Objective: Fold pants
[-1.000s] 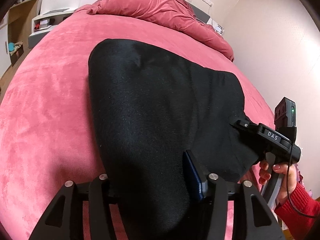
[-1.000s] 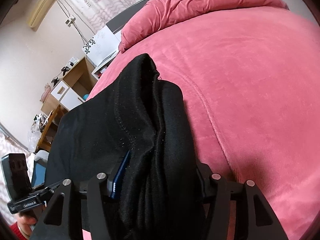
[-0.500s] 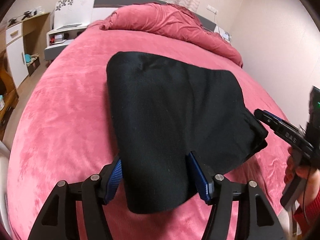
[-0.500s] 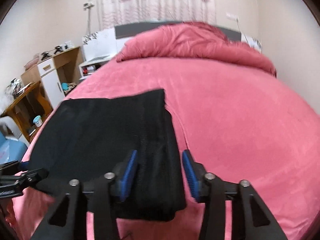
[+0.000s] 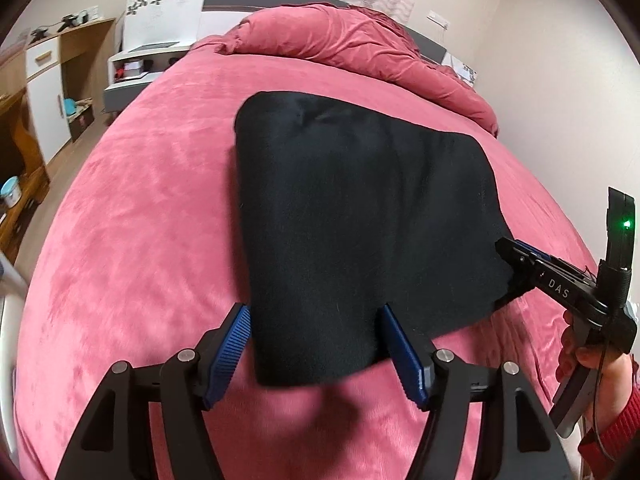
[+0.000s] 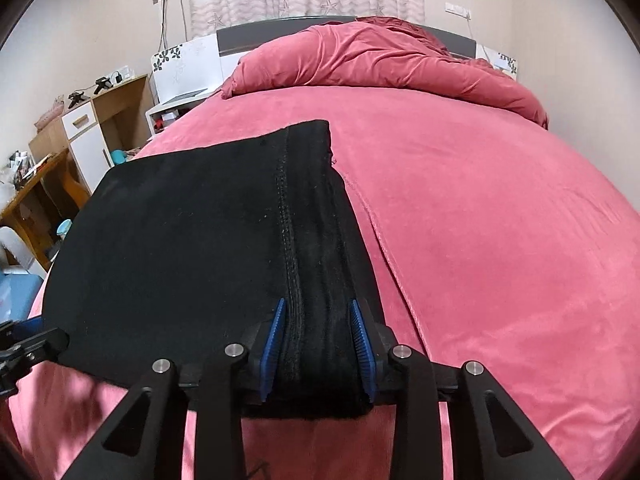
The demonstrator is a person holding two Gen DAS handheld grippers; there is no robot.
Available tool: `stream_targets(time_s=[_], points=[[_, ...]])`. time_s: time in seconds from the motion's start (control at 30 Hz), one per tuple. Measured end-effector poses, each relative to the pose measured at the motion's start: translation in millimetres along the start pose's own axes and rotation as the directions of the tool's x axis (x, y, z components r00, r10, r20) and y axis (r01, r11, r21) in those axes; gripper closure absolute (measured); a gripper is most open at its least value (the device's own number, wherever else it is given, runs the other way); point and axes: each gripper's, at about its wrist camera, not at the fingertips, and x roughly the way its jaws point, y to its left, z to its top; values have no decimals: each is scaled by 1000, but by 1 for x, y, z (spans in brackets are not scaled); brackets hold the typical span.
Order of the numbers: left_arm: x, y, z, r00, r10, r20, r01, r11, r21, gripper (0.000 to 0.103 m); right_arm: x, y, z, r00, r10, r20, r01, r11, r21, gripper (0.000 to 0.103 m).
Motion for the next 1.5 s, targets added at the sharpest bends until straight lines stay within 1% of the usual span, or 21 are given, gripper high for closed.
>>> stream_targets(time_s=[0.03,0.13,0.23,0.4,0.43,0.53,0.6,0.67,0.77,0.87,1.07,1.2,1.3,1.4,1.5], points=[[-3,0,-3,1000,2,3,-2,1000,-2,34,-2,-2,-1,1000,3,-1,-3,1000,13,68],[-11,-1,-14,1000,13,-4,-13,1000,3,34,-14,-8,-4,1000,12,-4,-12,998,67,61],[-15,-4,-28,998,52,-25,-51,998,19,35,-31,-4,-12,1000,11,-9,-10,996,88,56],[-27,-10,-46,995,94,-27,-93,995,20,35,-55,8,-34,999,37,-21,-35,995,91,38],[-30,-12,-50,994,107,-22,-107,994,22,35,-60,11,-41,999,41,-22,-39,995,89,37],[-41,-12,-56,990,142,-7,-142,990,18,35,-75,20,-59,999,42,-30,-39,996,85,28],[-51,-11,-59,991,133,4,-133,991,5,35,-84,24,-66,998,55,-22,-53,994,96,20],[-60,-10,-60,992,125,20,-125,992,-10,35,-93,29,-71,998,62,-7,-61,992,106,15],[-75,-10,-61,988,145,50,-144,989,-19,35,-106,37,-74,998,62,22,-64,992,107,12],[-89,-11,-63,987,141,71,-140,990,-26,35,-120,47,-78,998,44,50,-49,994,94,0],[-112,-23,-70,977,170,130,-170,985,-10,35,-140,66,-84,995,1,96,-5,999,34,0],[-122,-29,-73,967,196,161,-201,980,12,35,-146,67,-90,994,-33,104,28,999,45,0],[-127,-29,-75,964,203,172,-207,978,7,35,-149,62,-92,994,-46,101,41,998,52,0],[-132,-30,-77,963,195,186,-200,980,6,35,-157,58,-93,993,-35,114,28,998,62,0],[-136,-34,-78,957,198,209,-208,978,23,35,-163,58,-92,992,-19,128,12,998,61,0]])
